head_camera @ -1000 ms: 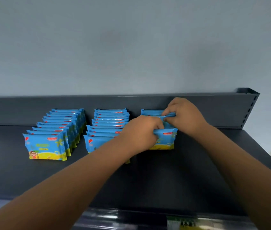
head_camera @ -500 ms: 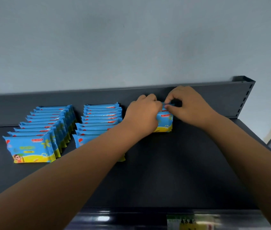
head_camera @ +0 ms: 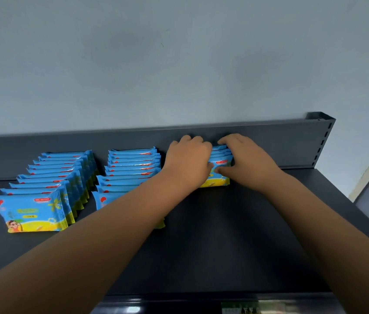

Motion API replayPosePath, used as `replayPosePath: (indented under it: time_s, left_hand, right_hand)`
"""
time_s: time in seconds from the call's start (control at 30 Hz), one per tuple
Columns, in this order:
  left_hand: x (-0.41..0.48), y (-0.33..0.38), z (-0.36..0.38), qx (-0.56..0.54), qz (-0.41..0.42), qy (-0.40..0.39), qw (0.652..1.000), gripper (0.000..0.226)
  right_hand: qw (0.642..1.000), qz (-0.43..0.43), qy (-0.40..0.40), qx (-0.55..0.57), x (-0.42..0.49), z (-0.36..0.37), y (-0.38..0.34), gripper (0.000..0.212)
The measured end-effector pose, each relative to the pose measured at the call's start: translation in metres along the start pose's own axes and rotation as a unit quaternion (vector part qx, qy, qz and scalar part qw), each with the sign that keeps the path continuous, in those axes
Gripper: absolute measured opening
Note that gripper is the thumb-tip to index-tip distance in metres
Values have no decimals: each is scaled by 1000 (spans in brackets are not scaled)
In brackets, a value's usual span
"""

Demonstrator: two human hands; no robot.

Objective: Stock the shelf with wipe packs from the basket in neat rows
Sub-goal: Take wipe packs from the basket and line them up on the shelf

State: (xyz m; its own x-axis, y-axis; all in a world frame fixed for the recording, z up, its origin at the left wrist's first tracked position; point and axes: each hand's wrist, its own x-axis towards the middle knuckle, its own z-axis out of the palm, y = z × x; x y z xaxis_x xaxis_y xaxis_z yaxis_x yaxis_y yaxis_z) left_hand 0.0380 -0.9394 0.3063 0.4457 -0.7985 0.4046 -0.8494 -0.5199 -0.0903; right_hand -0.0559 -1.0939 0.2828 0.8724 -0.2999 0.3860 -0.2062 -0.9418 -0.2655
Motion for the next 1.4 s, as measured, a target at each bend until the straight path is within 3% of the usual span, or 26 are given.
replayPosePath:
  time_s: [0.27,0.43,0.73,0.9,1.17,1.4]
  left_hand:
    - [-2,-4,-5,-40,-23,-29,998,37]
    - [-11,1,-15,-57,-60,18,996,60]
    - [-58,-2,-30,-8,-120,64,991,72]
    - [-123,-21,-31,-5,-259,98,961,79]
    - [-243,-95,-61,8,-368,105,924,83]
    - [-403,-200,-101,78,-467,34,880,80]
  right_hand:
    - [1000,4,16,-10,-10,0,-3,74]
    - [999,19,37,19,-24,-16,-5,72]
    - [997,3,72,36,-56,-33,-45,59]
    - [994,-76,68,39,-55,-19,-115,67]
    - [978,-169,31,120,-61,25,-258,64]
    - [948,-263,-23,178,-83,102,-435,59]
